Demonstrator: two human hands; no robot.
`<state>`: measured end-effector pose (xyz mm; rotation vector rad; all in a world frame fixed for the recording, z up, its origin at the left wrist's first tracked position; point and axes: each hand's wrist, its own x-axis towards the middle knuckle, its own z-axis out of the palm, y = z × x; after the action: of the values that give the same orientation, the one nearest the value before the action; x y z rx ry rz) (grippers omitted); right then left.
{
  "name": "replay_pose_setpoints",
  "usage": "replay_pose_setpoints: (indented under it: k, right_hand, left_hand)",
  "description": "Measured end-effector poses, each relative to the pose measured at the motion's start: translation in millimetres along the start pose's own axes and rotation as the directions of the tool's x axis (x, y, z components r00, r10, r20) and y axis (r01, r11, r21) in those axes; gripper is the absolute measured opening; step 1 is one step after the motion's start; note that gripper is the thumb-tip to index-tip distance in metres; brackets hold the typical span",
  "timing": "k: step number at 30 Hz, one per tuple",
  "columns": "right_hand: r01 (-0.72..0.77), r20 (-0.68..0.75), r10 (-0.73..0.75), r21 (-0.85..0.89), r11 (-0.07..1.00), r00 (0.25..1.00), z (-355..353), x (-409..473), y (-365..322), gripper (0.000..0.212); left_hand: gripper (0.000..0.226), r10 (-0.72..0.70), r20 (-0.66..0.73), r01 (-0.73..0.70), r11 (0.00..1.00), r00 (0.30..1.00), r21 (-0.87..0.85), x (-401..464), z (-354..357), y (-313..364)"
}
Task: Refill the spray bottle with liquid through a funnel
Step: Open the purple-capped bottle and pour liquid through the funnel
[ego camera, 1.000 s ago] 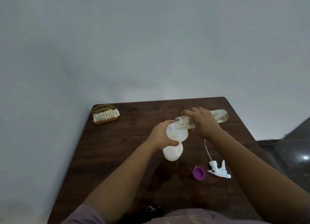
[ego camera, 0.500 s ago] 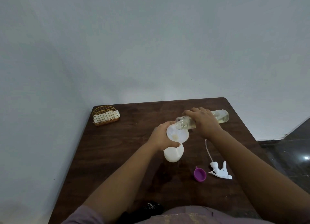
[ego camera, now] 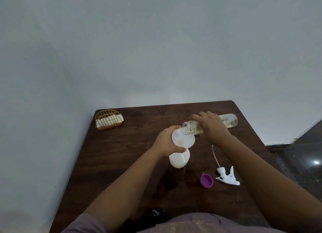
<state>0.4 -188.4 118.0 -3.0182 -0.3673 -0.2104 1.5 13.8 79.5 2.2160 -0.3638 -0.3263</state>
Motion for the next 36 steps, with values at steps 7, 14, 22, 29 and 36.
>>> replay_pose_setpoints:
  k: [7, 14, 22, 29, 36]
  right_hand:
    - [0.006, 0.008, -0.007, 0.006, 1.000, 1.000, 1.0, -0.7, -1.5, 0.048]
    - [0.009, 0.013, -0.009, 0.005, 1.000, 1.000, -2.2, 0.6, -3.7, 0.049]
    - [0.013, -0.009, -0.013, 0.017, 1.000, 1.000, -2.7, 0.4, -3.0, 0.046]
    - [0.006, -0.008, -0.006, 0.013, 1.000, 1.000, -3.4, 0.7, -1.8, 0.045]
    - [0.007, -0.017, -0.007, 0.032, 0.999, 1.000, -3.4, 1.5, -1.6, 0.044]
  left_hand:
    - [0.084, 0.000, -0.002, 0.000, 1.000, 1.000, 0.001, -0.5, 0.5, -0.6]
    - [0.081, 0.015, -0.003, -0.015, 1.000, 1.000, 0.000, -1.4, 0.2, 0.2]
    - [0.082, 0.013, 0.001, -0.013, 1.000, 1.000, 0.005, -2.1, -1.2, 1.3]
    - [0.083, 0.006, 0.001, -0.006, 1.000, 1.000, 0.018, -1.6, -0.1, 1.0]
    - [0.081, 0.005, 0.001, -0.005, 1.000, 1.000, 0.013, -2.1, -0.5, 2.1]
